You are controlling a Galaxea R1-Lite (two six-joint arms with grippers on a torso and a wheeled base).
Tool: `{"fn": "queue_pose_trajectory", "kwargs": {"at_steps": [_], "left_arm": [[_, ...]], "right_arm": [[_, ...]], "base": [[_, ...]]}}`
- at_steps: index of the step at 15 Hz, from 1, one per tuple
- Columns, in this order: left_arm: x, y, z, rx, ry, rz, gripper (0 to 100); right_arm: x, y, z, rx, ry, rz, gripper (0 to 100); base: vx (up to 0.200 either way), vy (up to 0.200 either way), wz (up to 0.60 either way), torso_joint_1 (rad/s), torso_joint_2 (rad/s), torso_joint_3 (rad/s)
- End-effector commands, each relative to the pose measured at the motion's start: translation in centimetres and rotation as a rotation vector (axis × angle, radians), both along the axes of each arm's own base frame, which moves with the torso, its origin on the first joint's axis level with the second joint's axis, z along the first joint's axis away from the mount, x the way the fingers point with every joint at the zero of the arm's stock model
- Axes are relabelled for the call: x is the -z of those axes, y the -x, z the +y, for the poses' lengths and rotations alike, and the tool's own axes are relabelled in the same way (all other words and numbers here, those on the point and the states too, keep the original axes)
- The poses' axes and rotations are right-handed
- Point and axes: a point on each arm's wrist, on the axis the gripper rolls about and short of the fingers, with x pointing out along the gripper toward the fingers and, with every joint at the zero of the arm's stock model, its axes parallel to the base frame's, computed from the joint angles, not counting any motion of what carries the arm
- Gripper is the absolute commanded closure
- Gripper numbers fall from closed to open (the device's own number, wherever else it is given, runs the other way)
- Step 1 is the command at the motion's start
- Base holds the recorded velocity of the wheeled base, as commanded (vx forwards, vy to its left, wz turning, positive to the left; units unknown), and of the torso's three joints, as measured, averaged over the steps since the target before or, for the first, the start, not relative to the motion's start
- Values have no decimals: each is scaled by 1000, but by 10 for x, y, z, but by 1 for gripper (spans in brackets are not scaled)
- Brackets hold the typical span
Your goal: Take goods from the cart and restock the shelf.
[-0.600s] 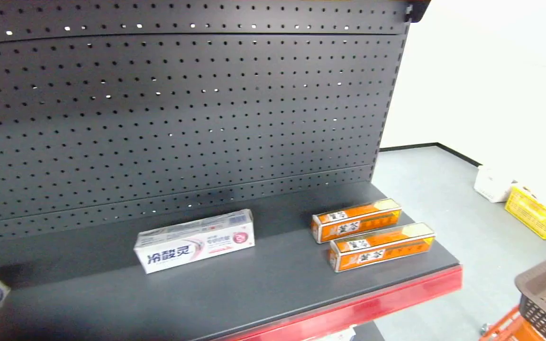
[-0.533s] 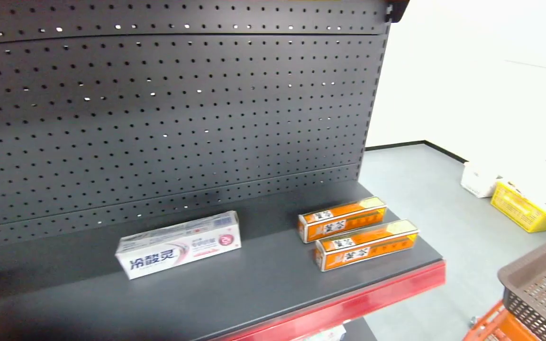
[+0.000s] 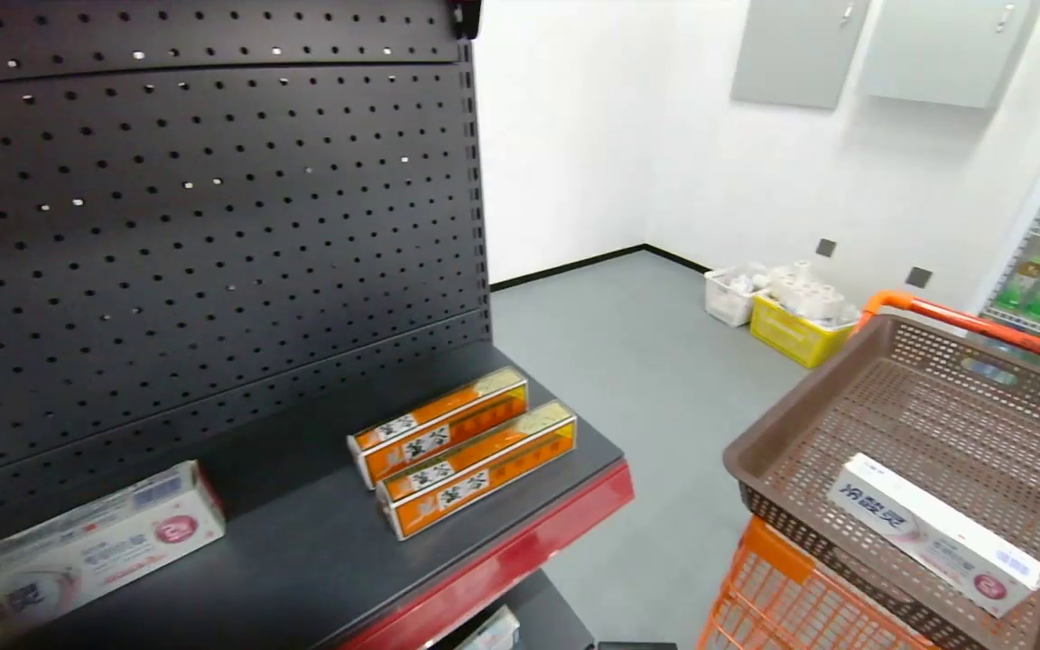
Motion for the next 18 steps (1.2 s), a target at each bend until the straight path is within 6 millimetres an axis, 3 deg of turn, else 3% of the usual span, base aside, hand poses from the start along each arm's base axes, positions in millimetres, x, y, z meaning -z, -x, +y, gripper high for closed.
{"fn": "queue_pose_trajectory", "kwargs": {"at_steps": [1,16,18], "left_arm": [[0,0,0,0,0,0,0],[0,0,0,0,0,0,0],[0,0,0,-2,1,0,0]], "right_arm": [[0,0,0,-2,1,-1,0],[0,0,0,-3,2,8,0],[-10,-2,0,63,-4,36,0]], "base": [[0,0,-600,2,2,7],[0,0,0,0,0,0],[0,0,0,0,0,0]]}}
